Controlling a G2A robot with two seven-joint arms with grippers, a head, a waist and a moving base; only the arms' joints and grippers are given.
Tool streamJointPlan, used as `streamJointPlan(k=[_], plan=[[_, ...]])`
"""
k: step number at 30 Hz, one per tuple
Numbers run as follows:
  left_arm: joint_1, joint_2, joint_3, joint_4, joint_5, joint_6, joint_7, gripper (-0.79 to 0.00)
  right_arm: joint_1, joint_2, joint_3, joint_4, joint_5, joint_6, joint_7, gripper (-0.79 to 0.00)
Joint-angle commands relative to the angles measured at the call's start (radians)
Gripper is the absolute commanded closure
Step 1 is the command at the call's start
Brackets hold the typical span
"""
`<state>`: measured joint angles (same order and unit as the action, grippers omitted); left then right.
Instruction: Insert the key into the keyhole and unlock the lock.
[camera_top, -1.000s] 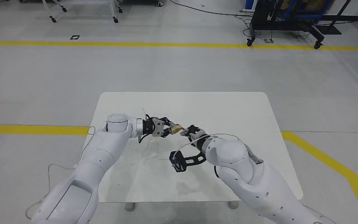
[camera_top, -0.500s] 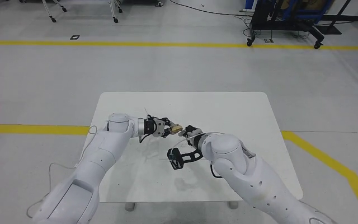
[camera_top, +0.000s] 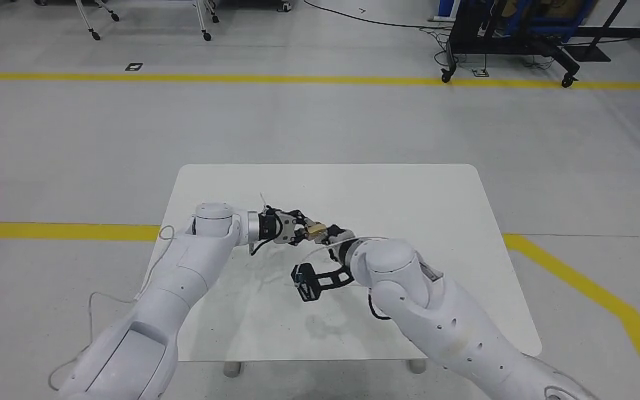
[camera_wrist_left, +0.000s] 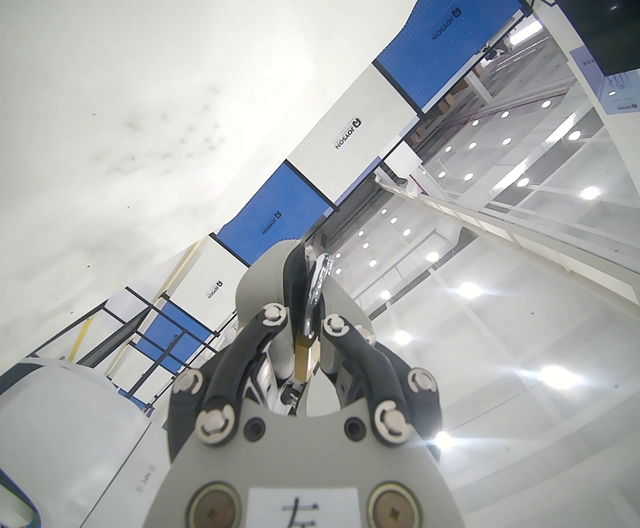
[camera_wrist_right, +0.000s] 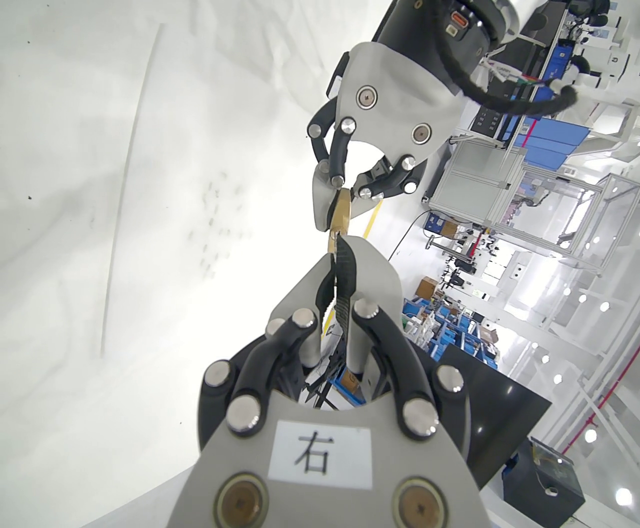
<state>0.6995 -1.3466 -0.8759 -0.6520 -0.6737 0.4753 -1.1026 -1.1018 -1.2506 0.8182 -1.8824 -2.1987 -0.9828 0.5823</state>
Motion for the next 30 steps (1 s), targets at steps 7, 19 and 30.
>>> streamJointPlan(k=[7, 19, 30], plan=[[-0.001, -0.001, -0.003, 0.003, -0.001, 0.009, -0.005, 0.0, 0.003, -0.013, 0.007, 0.003, 0.03, -0.005, 0.058, 0.0], [-0.002, -0.003, -0.007, 0.009, -0.007, 0.015, -0.012, 0.0, 0.02, -0.041, -0.031, 0.016, 0.039, -0.01, 0.156, 0.0], [-0.003, -0.006, -0.016, 0.022, -0.035, 0.035, -0.032, 0.0, 0.027, -0.071, -0.066, 0.033, 0.041, 0.036, 0.232, 0.0]])
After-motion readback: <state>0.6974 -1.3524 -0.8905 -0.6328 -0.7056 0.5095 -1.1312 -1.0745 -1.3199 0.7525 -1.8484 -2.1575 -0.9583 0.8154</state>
